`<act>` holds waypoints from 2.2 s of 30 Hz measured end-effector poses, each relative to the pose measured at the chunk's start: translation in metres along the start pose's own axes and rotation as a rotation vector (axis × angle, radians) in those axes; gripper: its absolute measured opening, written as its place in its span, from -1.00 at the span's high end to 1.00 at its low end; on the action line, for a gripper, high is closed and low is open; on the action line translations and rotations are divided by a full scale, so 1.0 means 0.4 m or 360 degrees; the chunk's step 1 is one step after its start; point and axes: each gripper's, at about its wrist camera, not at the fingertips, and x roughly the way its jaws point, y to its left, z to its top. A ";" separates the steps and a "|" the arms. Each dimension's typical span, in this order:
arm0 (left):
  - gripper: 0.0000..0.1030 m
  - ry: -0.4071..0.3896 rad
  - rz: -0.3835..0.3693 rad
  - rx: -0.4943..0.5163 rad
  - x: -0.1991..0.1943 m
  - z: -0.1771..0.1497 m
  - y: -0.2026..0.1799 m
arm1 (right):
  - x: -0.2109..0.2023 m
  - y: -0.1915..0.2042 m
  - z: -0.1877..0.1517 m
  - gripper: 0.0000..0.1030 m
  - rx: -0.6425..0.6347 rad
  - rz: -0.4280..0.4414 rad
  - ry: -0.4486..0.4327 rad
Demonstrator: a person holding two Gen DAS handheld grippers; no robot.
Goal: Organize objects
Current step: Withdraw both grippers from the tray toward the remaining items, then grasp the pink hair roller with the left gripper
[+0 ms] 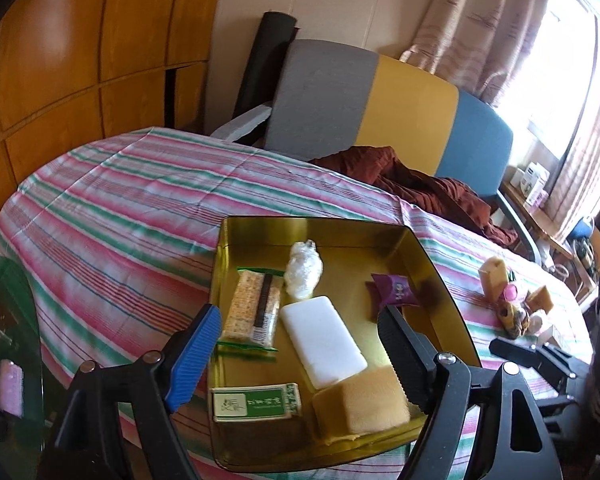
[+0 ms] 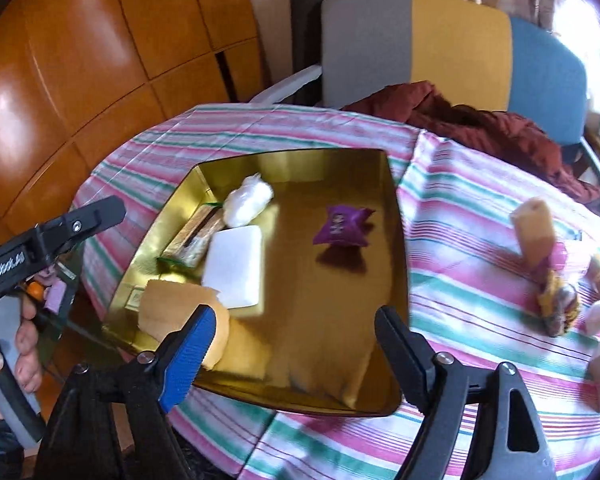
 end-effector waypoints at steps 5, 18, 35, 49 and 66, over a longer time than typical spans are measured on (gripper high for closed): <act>-0.58 -0.0001 -0.0011 0.0089 -0.004 -0.007 -0.048 | -0.014 -0.042 -0.008 -0.62 0.0057 -0.0053 -0.0026; -0.58 0.0043 -0.0111 0.0307 0.008 -0.025 -0.187 | -0.082 -0.214 -0.027 -0.62 0.0254 -0.0272 -0.0092; -0.58 0.0123 -0.0297 0.0538 0.048 -0.045 -0.361 | -0.212 -0.542 -0.062 -0.62 0.0560 -0.0672 -0.0100; -0.58 0.0285 -0.0409 0.0637 0.117 -0.053 -0.494 | -0.254 -0.800 -0.096 -0.62 0.0838 -0.0840 -0.0201; -0.58 0.0644 -0.0611 0.0488 0.313 0.028 -0.793 | -0.299 -0.895 -0.174 -0.62 0.1246 -0.0655 -0.0353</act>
